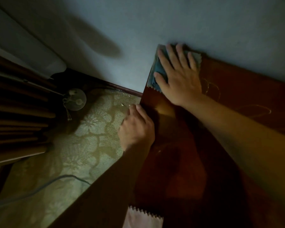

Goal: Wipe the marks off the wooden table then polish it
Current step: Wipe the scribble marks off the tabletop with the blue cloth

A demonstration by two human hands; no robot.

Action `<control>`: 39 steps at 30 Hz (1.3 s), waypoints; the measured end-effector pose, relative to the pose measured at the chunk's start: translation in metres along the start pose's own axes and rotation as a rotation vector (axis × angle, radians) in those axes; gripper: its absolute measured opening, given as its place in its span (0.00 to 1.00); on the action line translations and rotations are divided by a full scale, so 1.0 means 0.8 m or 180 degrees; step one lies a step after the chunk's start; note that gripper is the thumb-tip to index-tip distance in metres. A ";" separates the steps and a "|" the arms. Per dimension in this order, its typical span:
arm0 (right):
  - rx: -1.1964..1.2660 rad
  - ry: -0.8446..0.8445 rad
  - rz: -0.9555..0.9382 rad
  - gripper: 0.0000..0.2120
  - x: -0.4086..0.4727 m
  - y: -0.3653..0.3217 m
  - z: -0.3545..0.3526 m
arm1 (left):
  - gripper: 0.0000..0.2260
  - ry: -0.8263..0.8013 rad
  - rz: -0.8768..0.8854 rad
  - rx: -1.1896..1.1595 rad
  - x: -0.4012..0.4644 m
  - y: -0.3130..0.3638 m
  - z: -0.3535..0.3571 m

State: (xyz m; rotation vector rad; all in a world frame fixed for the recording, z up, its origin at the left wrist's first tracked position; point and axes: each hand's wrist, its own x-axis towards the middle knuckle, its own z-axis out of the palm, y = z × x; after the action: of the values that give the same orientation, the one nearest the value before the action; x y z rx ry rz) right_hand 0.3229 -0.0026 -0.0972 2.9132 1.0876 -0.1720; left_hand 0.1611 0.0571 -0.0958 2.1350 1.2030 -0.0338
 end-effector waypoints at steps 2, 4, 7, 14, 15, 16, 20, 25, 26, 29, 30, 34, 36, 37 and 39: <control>0.0044 0.0120 -0.0024 0.33 -0.040 -0.022 0.007 | 0.22 -0.0026 0.0011 0.0034 0.000 0.001 -0.001; 0.0166 0.0140 -0.0123 0.31 -0.096 -0.045 0.017 | 0.23 -0.0097 0.0008 0.0061 0.000 0.000 -0.002; 0.0272 0.0039 -0.0251 0.29 -0.115 -0.049 0.019 | 0.21 -0.0110 0.0012 0.0092 0.001 -0.003 0.000; 0.0093 0.0031 0.0045 0.31 0.031 -0.008 -0.005 | 0.22 -0.0101 0.0095 0.0070 0.000 -0.003 0.001; 0.0110 0.0051 0.0094 0.31 0.031 -0.009 -0.003 | 0.22 -0.0087 0.0109 0.0060 0.000 -0.004 0.003; 0.0126 0.0054 0.0097 0.31 0.022 -0.009 -0.001 | 0.22 -0.0076 0.0112 0.0055 0.000 -0.004 0.003; 0.0052 0.0051 -0.0003 0.33 -0.031 0.038 0.001 | 0.20 -0.0021 0.0097 0.0051 0.000 -0.003 0.002; 0.0166 -0.0123 0.0620 0.33 -0.027 0.055 -0.008 | 0.20 0.0001 0.0128 0.0014 0.002 -0.005 0.004; 0.0156 -0.0095 0.0593 0.33 -0.047 0.036 -0.004 | 0.20 0.0029 0.0108 0.0017 0.002 -0.005 0.005; 0.0190 -0.0039 0.0239 0.32 -0.144 -0.030 0.018 | 0.21 0.0073 0.0134 0.0004 0.001 -0.003 0.005; 0.0219 -0.0094 0.0152 0.32 -0.165 -0.039 0.022 | 0.21 0.0073 0.0145 0.0017 0.001 -0.003 0.005; 0.0061 -0.0329 -0.0271 0.32 -0.134 0.015 0.014 | 0.22 -0.0016 0.0125 0.0075 0.002 -0.003 0.004; 0.0167 -0.0221 -0.0012 0.32 -0.099 0.055 0.003 | 0.22 0.0019 0.0167 0.0074 0.003 -0.006 0.005; 0.0207 -0.0173 0.0202 0.32 -0.087 0.070 0.000 | 0.22 0.0021 0.0187 0.0078 0.002 -0.006 0.006; 0.0209 -0.0154 0.0506 0.33 -0.080 0.071 0.000 | 0.22 0.0044 0.0196 0.0090 0.001 -0.007 0.006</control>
State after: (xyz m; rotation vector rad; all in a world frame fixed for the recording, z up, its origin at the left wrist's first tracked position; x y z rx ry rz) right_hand 0.3125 -0.0872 -0.0910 3.0192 0.8552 -0.2770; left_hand 0.1592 0.0570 -0.1027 2.1993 1.1502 -0.0089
